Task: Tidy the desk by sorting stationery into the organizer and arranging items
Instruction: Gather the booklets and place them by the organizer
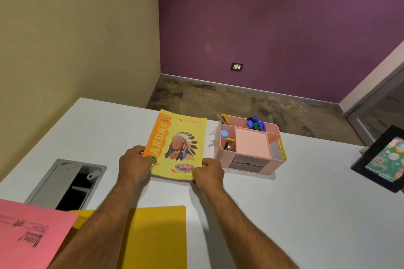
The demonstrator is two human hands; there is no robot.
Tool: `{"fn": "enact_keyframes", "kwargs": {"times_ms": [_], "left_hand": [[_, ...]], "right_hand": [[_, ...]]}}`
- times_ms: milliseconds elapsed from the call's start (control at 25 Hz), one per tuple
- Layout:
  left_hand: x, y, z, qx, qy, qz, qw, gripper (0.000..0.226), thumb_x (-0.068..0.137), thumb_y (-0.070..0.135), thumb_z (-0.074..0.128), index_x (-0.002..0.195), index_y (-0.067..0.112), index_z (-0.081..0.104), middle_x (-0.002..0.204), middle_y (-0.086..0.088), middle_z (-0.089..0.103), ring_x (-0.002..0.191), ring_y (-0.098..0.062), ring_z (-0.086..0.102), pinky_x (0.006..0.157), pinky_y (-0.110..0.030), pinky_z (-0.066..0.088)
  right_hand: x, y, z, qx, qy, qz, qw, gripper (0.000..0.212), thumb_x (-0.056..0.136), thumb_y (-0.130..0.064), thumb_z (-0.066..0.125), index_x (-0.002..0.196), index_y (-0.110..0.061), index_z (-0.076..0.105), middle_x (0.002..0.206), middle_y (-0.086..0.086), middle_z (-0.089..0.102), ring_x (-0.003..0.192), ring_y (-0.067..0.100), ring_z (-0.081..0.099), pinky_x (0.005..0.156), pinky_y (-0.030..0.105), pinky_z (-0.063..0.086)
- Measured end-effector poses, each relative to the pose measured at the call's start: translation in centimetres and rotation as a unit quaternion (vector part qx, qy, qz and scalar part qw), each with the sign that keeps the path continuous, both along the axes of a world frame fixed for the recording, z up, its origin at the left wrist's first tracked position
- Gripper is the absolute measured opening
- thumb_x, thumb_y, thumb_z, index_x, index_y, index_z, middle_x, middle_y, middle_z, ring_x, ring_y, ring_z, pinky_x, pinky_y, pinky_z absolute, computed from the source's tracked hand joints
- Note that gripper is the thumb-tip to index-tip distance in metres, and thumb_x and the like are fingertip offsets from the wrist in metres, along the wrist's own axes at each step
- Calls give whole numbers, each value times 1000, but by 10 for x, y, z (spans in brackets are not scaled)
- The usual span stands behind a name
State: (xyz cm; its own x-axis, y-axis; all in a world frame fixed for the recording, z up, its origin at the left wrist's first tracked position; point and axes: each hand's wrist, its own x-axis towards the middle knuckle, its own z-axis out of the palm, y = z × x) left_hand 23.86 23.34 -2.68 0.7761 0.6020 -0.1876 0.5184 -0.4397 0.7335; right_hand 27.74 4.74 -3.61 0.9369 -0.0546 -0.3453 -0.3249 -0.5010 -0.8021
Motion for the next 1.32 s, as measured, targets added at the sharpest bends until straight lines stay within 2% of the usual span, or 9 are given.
{"fn": "enact_keyframes", "kwargs": {"times_ms": [80, 160, 280, 440, 640, 760, 920, 1160, 1320], "left_hand": [[-2, 0, -10, 15, 18, -4, 1000, 14, 87, 10, 58, 94, 12, 70, 94, -9, 72, 79, -30, 63, 67, -31, 46], [-6, -1, -14, 36, 37, -1, 999, 7, 84, 16, 60, 82, 17, 67, 86, -3, 70, 74, -26, 61, 63, -31, 46], [-11, -4, -15, 141, 90, -5, 986, 13, 81, 29, 57, 76, 19, 64, 84, -4, 59, 76, -27, 57, 60, -34, 47], [-18, -9, -17, 213, 105, -38, 971, 29, 91, 37, 54, 103, 11, 60, 108, -10, 49, 102, -30, 48, 68, -40, 43], [-34, -14, -10, 322, 47, -104, 940, 39, 94, 41, 53, 120, 13, 56, 113, -10, 58, 98, -29, 52, 75, -42, 44], [-46, -16, 8, 313, 21, -109, 943, 43, 94, 45, 53, 125, 15, 55, 119, -9, 59, 103, -28, 53, 80, -43, 46], [-68, -10, 40, 257, 5, -68, 964, 52, 93, 49, 54, 134, 18, 51, 130, -7, 56, 115, -28, 50, 87, -43, 47], [-143, 17, 70, 323, 139, -49, 935, 64, 84, 58, 58, 132, 19, 44, 126, -6, 51, 115, -27, 47, 85, -43, 46], [-199, 22, 73, 276, 280, -42, 919, 82, 77, 61, 62, 138, 16, 32, 138, -8, 36, 124, -30, 41, 83, -42, 50]], "right_hand": [[-1, 0, -6, -36, -7, 11, 999, 14, 79, -13, 68, 90, -16, 75, 96, 3, 77, 81, 21, 70, 69, 36, 61], [-6, 0, -8, -86, -26, 28, 996, 16, 80, -19, 68, 94, -16, 75, 98, 1, 76, 76, 17, 65, 59, 24, 53], [-13, 1, -12, -168, -49, 43, 984, 23, 75, -30, 65, 92, -17, 70, 95, 0, 71, 78, 19, 65, 63, 28, 54], [-21, 1, -9, -175, -66, 45, 981, 32, 83, -38, 60, 105, -15, 61, 104, 3, 63, 94, 23, 63, 75, 32, 53], [-45, -5, 0, -185, -118, 37, 975, 57, 91, -51, 50, 136, -18, 46, 133, 1, 57, 119, 23, 56, 94, 39, 50], [-62, -11, 11, -176, -126, 34, 976, 57, 91, -54, 50, 138, -21, 45, 136, -1, 55, 120, 20, 55, 94, 37, 49], [-91, -13, 30, -132, -143, 25, 981, 46, 91, -49, 54, 128, -23, 52, 126, -4, 59, 111, 17, 58, 86, 33, 50], [-149, -13, 48, -74, -111, 21, 991, 36, 92, -45, 56, 121, -23, 55, 117, -6, 62, 102, 11, 59, 81, 29, 49], [-188, -21, 52, -51, -44, 28, 997, 34, 93, -45, 56, 118, -22, 58, 110, -4, 66, 99, 14, 61, 79, 30, 49]]}}
